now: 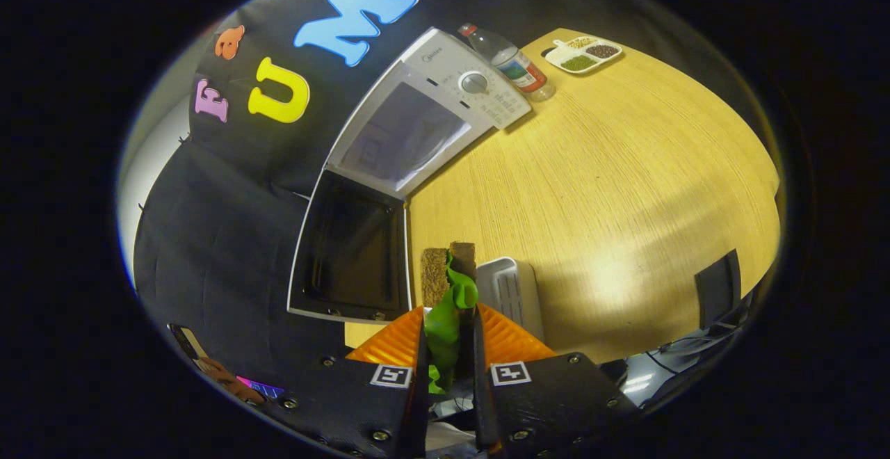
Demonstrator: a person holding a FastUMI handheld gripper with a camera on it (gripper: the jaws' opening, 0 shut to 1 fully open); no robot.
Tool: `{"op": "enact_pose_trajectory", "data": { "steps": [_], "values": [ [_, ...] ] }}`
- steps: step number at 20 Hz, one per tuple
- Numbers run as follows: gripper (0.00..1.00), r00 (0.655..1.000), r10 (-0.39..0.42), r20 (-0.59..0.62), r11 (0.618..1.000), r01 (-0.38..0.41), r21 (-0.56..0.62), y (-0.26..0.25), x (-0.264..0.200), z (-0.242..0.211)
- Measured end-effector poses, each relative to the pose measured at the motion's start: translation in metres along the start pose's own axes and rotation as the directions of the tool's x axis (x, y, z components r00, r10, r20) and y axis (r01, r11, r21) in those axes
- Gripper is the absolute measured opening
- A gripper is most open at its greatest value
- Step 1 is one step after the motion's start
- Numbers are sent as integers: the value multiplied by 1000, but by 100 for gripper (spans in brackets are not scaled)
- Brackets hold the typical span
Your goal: Open the microwave, put the food inside, and close the microwave door.
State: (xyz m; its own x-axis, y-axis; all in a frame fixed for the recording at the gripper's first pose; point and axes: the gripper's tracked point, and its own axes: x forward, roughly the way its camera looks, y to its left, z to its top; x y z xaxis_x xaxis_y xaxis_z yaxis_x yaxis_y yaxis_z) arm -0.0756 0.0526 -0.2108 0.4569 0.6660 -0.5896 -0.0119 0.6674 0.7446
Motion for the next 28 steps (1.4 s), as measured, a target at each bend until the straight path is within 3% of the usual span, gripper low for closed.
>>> {"op": "enact_pose_trajectory", "data": {
  "steps": [8,14,28],
  "values": [
    [27,984,59,170,998,-61,5,75,44,32],
    [27,949,69,307,995,-89,50,107,76,65],
    [27,898,32,438,993,-78,89,105,171,136]
  ]
}}
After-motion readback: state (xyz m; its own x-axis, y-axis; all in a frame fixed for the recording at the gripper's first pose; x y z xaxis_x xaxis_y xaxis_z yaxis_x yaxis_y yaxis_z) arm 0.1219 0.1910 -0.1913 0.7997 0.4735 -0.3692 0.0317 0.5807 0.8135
